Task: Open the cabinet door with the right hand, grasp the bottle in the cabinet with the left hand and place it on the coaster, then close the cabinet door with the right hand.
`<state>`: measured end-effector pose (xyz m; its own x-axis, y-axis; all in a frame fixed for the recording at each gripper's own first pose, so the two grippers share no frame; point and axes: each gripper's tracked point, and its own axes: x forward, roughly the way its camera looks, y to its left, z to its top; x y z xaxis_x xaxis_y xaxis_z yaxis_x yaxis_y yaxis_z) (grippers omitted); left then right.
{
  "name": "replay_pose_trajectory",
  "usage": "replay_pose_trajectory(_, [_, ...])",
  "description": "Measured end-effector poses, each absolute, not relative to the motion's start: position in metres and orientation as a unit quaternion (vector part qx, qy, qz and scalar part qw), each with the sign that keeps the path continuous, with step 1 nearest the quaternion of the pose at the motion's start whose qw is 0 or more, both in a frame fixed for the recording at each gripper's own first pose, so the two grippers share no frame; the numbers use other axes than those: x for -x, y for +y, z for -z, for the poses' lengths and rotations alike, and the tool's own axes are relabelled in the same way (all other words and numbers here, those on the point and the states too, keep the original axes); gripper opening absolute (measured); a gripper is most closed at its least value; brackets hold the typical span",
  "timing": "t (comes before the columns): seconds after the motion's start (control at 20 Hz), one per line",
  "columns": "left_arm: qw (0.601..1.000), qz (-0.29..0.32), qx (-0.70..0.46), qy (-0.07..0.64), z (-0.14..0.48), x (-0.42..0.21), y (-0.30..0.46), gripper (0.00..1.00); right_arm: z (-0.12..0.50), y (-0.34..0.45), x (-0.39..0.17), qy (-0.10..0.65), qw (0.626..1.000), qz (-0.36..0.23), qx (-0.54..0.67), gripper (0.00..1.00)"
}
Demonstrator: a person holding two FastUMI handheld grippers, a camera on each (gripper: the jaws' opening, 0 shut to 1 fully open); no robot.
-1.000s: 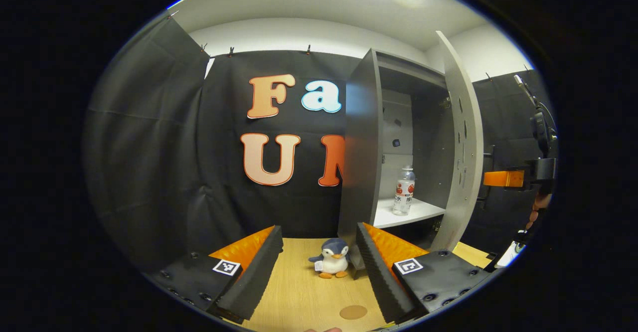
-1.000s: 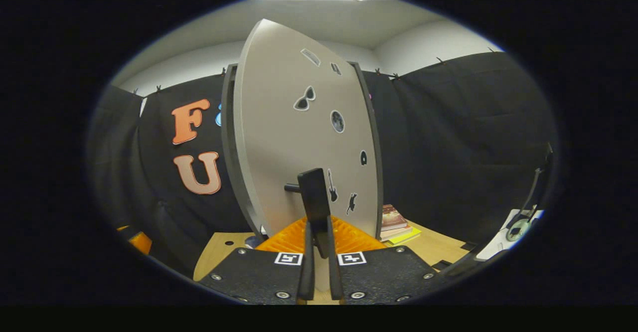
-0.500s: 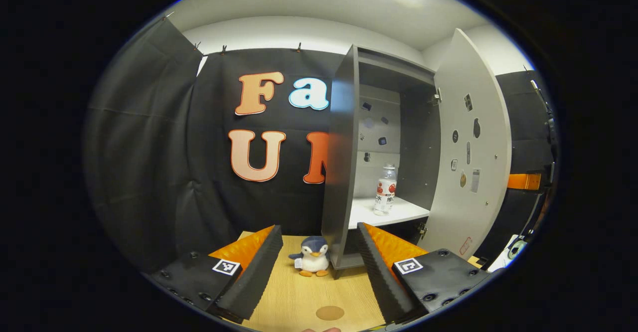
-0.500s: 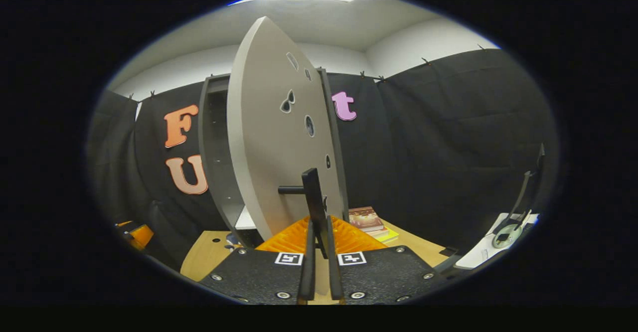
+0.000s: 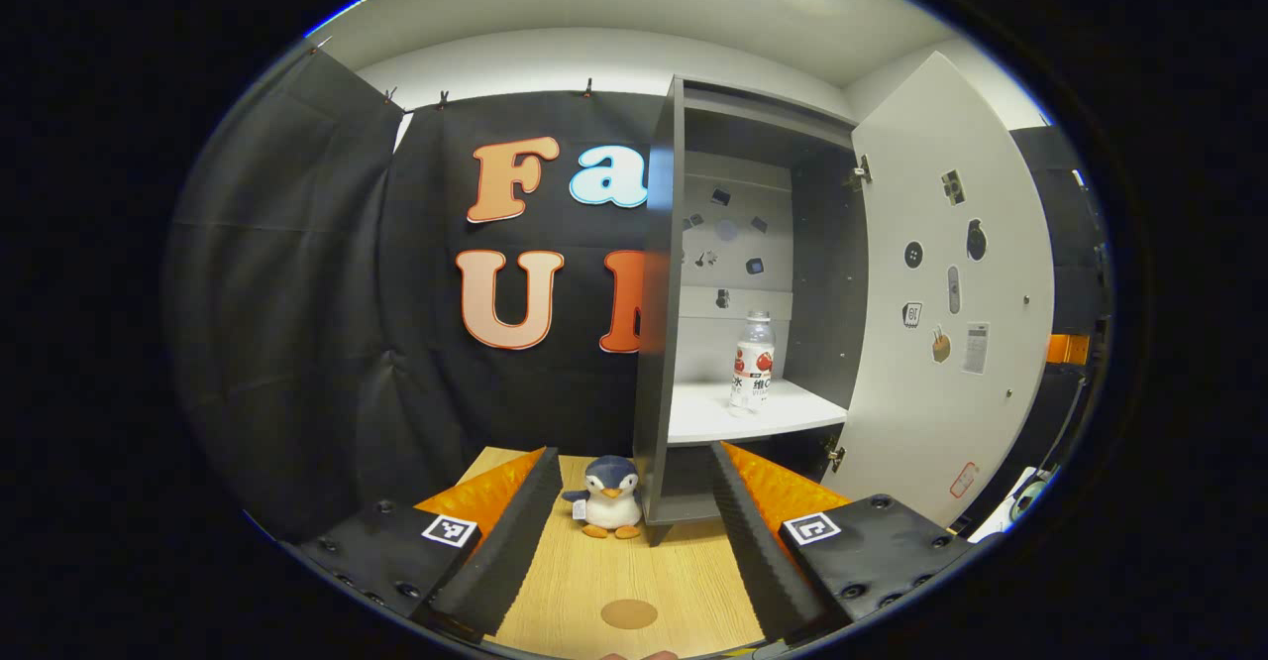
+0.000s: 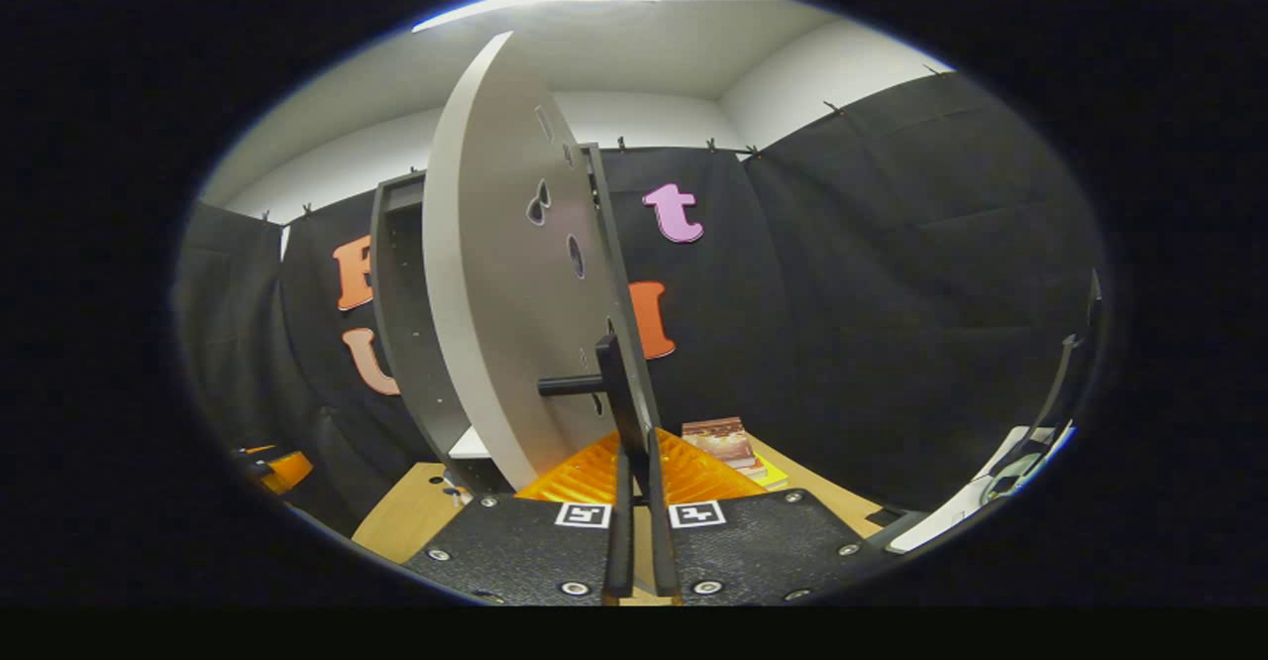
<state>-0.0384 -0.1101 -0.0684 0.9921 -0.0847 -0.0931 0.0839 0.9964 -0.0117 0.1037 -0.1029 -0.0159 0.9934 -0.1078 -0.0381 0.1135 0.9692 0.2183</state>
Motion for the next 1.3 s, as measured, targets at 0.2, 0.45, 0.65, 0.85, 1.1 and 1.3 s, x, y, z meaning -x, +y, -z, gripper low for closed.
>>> replay_pose_trajectory(0.2, [0.998,0.034,0.001,0.048,0.071,0.040,-0.129,0.94,0.015,-0.113,-0.103,0.009,0.995,0.021,-0.102,0.12])
replay_pose_trajectory(0.45, [0.998,0.033,-0.001,0.051,0.073,0.043,-0.151,0.96,0.017,-0.124,-0.104,0.005,0.995,-0.007,-0.102,0.12])
replay_pose_trajectory(0.65, [0.998,0.032,-0.004,0.056,0.076,0.045,-0.163,0.96,0.018,-0.129,-0.104,0.004,0.995,-0.020,-0.099,0.12])
replay_pose_trajectory(0.85, [0.998,0.036,-0.003,0.052,0.075,0.043,-0.170,0.96,0.018,-0.128,-0.102,0.007,0.993,-0.026,-0.112,0.14])
replay_pose_trajectory(1.1, [0.998,0.052,-0.009,0.045,0.074,0.023,-0.185,0.96,0.010,-0.133,-0.082,-0.017,0.994,0.013,-0.107,0.08])
replay_pose_trajectory(1.3, [0.996,0.077,-0.008,0.040,0.077,-0.009,-0.205,0.99,-0.006,-0.129,-0.070,-0.056,0.993,0.034,-0.097,0.19])
